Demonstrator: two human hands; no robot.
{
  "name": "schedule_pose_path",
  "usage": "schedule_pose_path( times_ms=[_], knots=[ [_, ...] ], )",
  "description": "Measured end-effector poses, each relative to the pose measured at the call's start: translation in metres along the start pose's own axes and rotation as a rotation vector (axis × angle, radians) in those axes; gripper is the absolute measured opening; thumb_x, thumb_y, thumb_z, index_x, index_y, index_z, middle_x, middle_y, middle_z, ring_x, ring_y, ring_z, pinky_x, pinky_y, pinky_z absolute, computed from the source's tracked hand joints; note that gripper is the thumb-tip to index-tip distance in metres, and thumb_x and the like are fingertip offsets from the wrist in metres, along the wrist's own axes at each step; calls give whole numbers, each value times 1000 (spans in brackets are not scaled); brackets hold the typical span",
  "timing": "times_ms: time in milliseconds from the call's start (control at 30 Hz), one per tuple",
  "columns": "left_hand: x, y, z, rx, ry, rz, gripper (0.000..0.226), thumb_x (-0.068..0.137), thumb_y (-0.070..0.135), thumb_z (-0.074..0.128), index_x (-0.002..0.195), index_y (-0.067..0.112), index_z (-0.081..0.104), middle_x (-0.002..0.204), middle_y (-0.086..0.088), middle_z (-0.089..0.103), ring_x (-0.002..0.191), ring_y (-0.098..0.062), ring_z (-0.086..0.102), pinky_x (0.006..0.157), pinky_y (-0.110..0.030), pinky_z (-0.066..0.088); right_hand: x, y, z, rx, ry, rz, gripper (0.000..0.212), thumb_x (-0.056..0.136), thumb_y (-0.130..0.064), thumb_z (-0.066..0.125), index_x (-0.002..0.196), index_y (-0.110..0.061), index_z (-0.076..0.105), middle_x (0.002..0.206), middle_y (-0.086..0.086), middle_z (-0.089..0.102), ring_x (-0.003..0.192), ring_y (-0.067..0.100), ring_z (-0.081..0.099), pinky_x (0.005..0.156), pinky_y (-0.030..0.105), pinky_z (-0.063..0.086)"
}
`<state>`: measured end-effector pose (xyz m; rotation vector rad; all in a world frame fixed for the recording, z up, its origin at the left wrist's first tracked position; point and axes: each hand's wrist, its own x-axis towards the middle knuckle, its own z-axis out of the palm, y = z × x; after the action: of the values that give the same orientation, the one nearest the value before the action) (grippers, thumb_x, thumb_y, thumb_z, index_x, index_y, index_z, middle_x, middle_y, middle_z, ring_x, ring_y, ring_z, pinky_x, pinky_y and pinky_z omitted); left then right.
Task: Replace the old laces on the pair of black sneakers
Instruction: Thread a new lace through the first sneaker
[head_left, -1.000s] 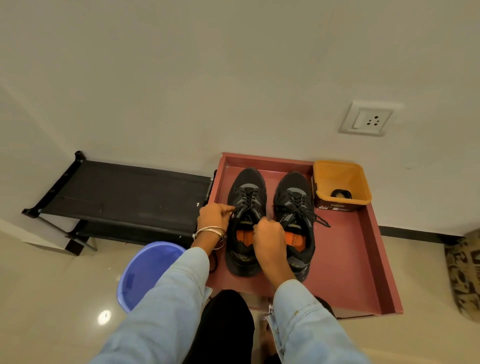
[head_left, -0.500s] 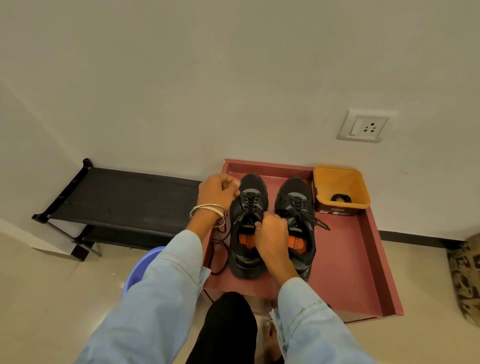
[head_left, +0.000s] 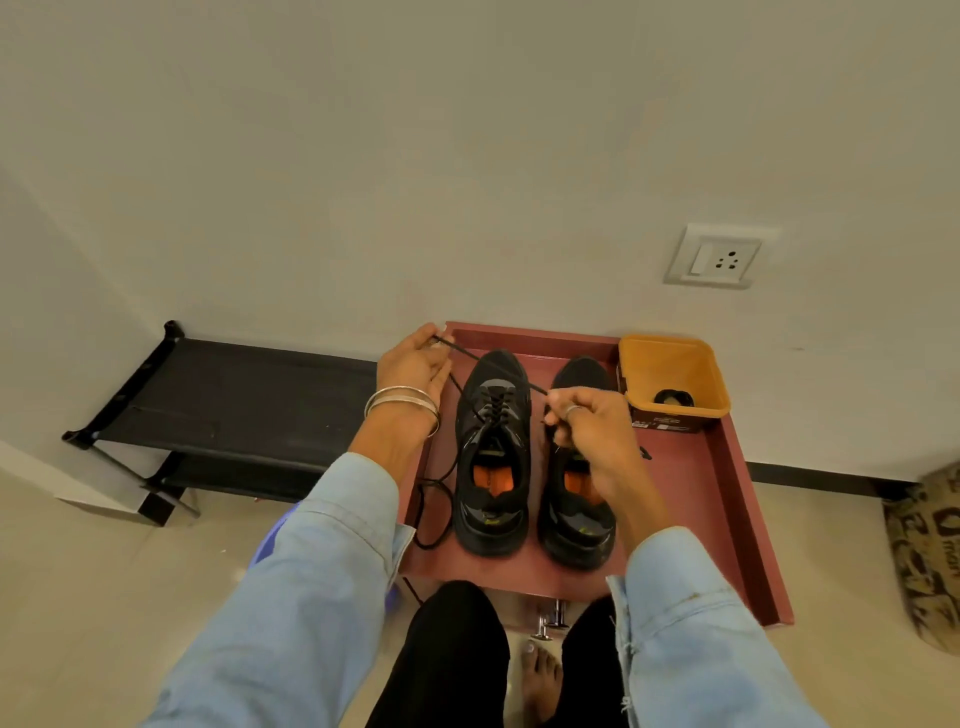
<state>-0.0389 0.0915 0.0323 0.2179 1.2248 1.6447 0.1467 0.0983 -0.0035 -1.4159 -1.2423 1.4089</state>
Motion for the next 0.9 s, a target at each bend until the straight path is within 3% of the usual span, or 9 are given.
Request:
schedule_pose_path(
  times_ms=[67, 133, 233, 333, 433, 500, 667, 833, 900],
  knots=[
    [10, -10, -11, 135, 94, 38, 46, 87, -15, 47, 129, 2, 53, 92, -4, 62, 78, -14, 60, 91, -31, 48, 11, 8, -13, -121, 92, -1, 21, 97, -6, 50, 90, -2, 70, 67, 4, 60, 58, 13, 48, 58, 29, 43],
    [15, -24, -24, 521, 128, 96, 42, 88, -5, 52, 128, 9, 56, 107, -8, 64, 93, -24, 62, 89, -34, 48, 16, 9, -18, -199, 108, -10, 25, 98, -3, 46, 92, -4, 70, 69, 4, 62, 60, 14, 52, 63, 31, 46],
    [14, -42, -33, 1237, 68, 35, 33, 89, 17, 57, 121, 12, 60, 120, -12, 60, 105, -32, 57, 92, -37, 47, 14, 2, -12, -246, 8, -39, 23, 98, 2, 41, 98, 0, 64, 76, 9, 65, 61, 15, 60, 60, 21, 52],
    [2, -49, -32, 1641, 133, 8, 43, 85, 36, 63, 125, 21, 55, 132, -13, 42, 119, -37, 44, 100, -47, 41, 12, -2, 6, -195, -85, -29, 9, 96, 3, 46, 98, 1, 55, 83, 16, 67, 62, 20, 65, 53, 20, 53],
    [-4, -48, -26, 1487, -99, 485, 45, 78, 29, 73, 122, 29, 61, 124, -5, 48, 115, -24, 44, 98, -37, 42, 13, -2, 23, -184, -78, -43, 7, 92, 0, 58, 85, 0, 61, 81, 17, 71, 63, 21, 69, 49, 17, 49],
    [-7, -44, -20, 1288, -330, 642, 39, 75, 15, 76, 113, 22, 69, 113, -3, 60, 105, -12, 52, 93, -22, 41, 14, -4, 30, -171, -74, -65, 11, 88, -8, 67, 77, -5, 66, 77, 15, 72, 66, 22, 70, 53, 19, 50],
    [-5, -46, -19, 1174, -297, 664, 16, 80, 7, 71, 96, 9, 75, 85, -7, 73, 77, -14, 67, 79, -26, 54, 14, -7, 34, -107, -85, -36, 15, 83, -17, 73, 74, -5, 73, 77, 12, 73, 63, 15, 65, 54, 18, 49],
    [-5, -58, -25, 1093, -305, 572, 15, 82, 4, 69, 97, 5, 72, 75, -2, 70, 56, 2, 62, 63, -10, 52, 18, 6, 33, -120, -52, 43, 18, 83, -19, 75, 76, -3, 74, 75, 13, 73, 63, 17, 66, 54, 22, 50],
    [-2, -64, -27, 1107, -268, 551, 10, 83, 8, 69, 92, 7, 72, 77, -6, 72, 55, 0, 63, 62, -15, 54, 20, 11, 34, -111, -53, 64, 20, 83, -21, 74, 76, -2, 74, 75, 15, 72, 62, 17, 64, 54, 21, 49]
  ],
)
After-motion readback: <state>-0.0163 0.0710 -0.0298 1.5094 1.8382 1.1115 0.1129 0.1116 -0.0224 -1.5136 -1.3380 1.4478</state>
